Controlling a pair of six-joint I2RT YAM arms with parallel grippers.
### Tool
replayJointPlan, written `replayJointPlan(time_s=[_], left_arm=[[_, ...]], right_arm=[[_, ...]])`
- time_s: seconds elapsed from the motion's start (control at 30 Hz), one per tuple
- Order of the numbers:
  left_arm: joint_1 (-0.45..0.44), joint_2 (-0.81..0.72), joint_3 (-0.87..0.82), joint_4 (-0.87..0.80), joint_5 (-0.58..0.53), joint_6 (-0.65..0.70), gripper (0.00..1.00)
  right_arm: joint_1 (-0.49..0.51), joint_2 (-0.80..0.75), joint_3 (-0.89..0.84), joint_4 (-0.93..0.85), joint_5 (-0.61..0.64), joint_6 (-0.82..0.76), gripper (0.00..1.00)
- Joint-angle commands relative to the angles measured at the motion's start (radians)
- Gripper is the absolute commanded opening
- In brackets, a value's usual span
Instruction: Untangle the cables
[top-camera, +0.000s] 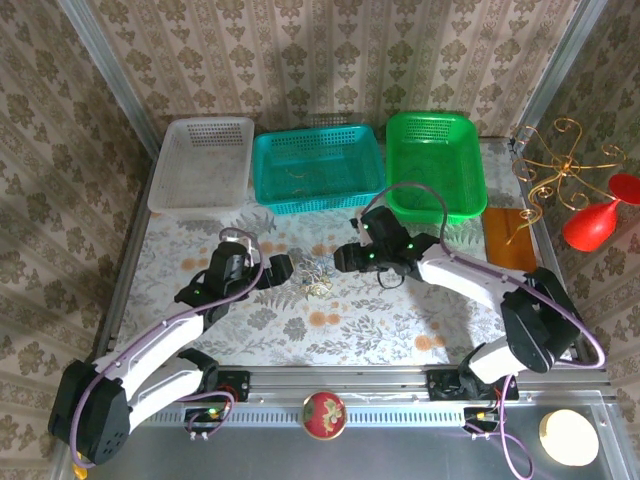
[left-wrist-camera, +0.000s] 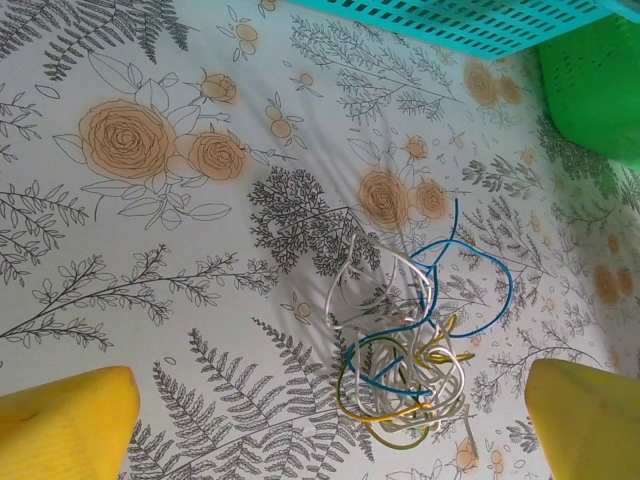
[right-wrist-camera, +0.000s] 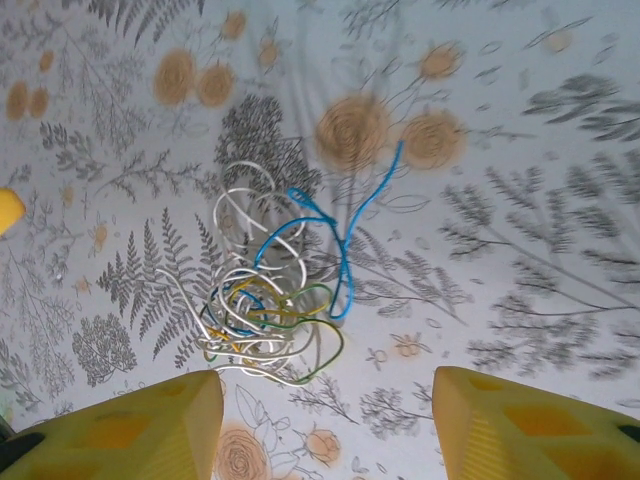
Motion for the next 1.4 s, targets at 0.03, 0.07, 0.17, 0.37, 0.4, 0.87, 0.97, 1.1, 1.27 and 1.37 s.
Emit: replayJointPlan(time_s=[0.03, 0.07, 0.17, 0.37, 0.4, 0.87, 0.97, 1.1, 1.27, 1.37], left_arm=[[0.013, -0.015, 0.013, -0.002, 0.034, -0.018, 1.0], [0.015, -0.013, 0.013, -0.001, 0.038, -0.017, 1.0], [0.015, 0.008, 0.022, -0.001, 0.066, -0.007, 1.0], [0.009, 0.083, 0.052, -0.004, 0.104, 0.021, 1.0], [0.006, 0.095, 0.057, -0.001, 0.103, 0.026, 1.0], [-0.106, 0.354, 0.183, 0.056, 0.037, 0.133, 1.0], [-0.126, 0.429, 0.216, 0.067, 0.004, 0.149, 1.0], [-0.145, 0.508, 0.229, 0.082, -0.049, 0.155, 1.0], [-0.16, 0.597, 0.217, 0.131, -0.07, 0.143, 0.87], [-0.168, 0.645, 0.211, 0.161, -0.053, 0.142, 0.67]], right_arm=[[0.029, 0.057, -0.016, 0.119, 0.006, 0.031, 0.57], [0.029, 0.07, -0.017, 0.128, 0.009, 0.034, 0.56], [0.028, 0.111, -0.01, 0.147, 0.015, 0.036, 0.55], [0.029, 0.216, 0.042, 0.155, 0.012, 0.031, 0.45], [0.028, 0.23, 0.053, 0.15, 0.015, 0.027, 0.42], [0.027, 0.096, 0.029, 0.134, -0.007, 0.046, 0.0], [0.027, 0.073, 0.019, 0.14, -0.022, 0.06, 0.0], [0.027, 0.038, 0.014, 0.134, -0.028, 0.071, 0.0], [0.027, -0.02, 0.037, 0.104, -0.036, 0.072, 0.0], [0.025, -0.059, 0.075, 0.06, -0.043, 0.055, 0.0]])
